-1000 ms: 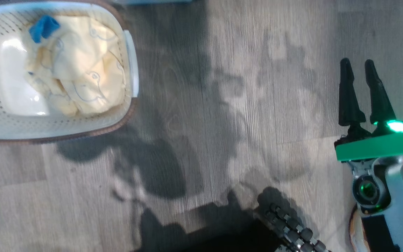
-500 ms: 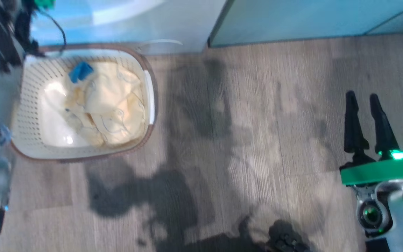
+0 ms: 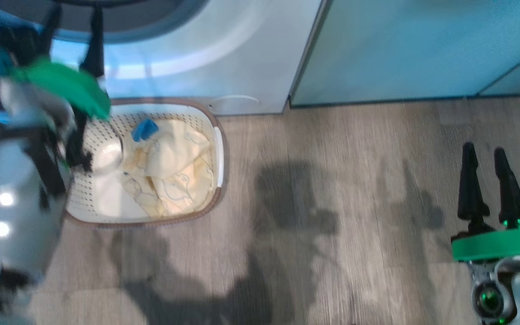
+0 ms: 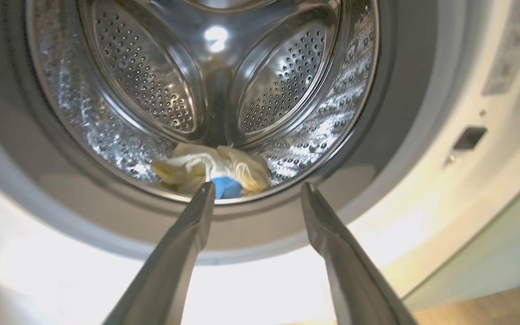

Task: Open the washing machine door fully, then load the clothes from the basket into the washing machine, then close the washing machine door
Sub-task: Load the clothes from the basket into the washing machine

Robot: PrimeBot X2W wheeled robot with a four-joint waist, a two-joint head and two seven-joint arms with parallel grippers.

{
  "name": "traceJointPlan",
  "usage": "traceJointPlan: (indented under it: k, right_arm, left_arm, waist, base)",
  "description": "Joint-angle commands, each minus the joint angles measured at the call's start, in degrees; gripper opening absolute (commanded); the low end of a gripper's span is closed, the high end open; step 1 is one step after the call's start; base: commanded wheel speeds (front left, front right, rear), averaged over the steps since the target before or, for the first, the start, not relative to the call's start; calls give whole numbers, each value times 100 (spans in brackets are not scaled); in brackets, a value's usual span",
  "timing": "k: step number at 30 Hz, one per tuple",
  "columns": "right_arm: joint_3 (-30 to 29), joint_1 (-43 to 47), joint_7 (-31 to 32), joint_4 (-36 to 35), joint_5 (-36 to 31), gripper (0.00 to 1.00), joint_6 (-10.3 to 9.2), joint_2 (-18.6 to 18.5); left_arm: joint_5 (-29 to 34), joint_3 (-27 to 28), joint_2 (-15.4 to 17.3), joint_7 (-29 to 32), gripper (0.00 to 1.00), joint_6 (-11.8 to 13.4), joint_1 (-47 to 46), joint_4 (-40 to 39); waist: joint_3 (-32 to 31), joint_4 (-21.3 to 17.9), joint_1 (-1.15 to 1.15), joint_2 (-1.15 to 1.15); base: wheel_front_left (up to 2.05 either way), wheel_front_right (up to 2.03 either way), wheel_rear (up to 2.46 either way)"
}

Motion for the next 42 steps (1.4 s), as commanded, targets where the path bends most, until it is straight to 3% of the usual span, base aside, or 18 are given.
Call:
traceJointPlan:
  k: [1, 7, 17, 26, 42]
  right_arm:
    - [63, 94, -55, -188, -68, 100, 1, -71]
    - [-85, 313, -55, -240, -127, 100, 1, -132]
    - [-187, 691, -55, -240, -201, 100, 1, -183]
    - [-302, 1048, -55, -250, -265, 100, 1, -202]
    - [-111, 1287, -55, -152, -238, 100, 1, -328]
  left_arm:
    - [17, 221, 245, -34, 100, 54, 106, -344]
    - [45, 580, 87, -34, 100, 269, 1505, -1340]
    - [-4, 1094, -86, -34, 100, 358, 3004, -2174]
    - [68, 1357, -146, -35, 100, 357, 3946, -2759]
    - [106, 1929, -293, -35, 100, 315, 4924, -3008]
  waist:
    - [-174, 99, 1, -1]
    - [-521, 227, 1, -1]
    - [-1066, 375, 1, -1]
    - [-1563, 503, 1, -1]
    - [-2053, 493, 1, -1]
  base:
    - [0, 0, 0]
    - [0, 0, 0]
    - [0, 0, 0]
    - [0, 0, 0]
    - [0, 0, 0]
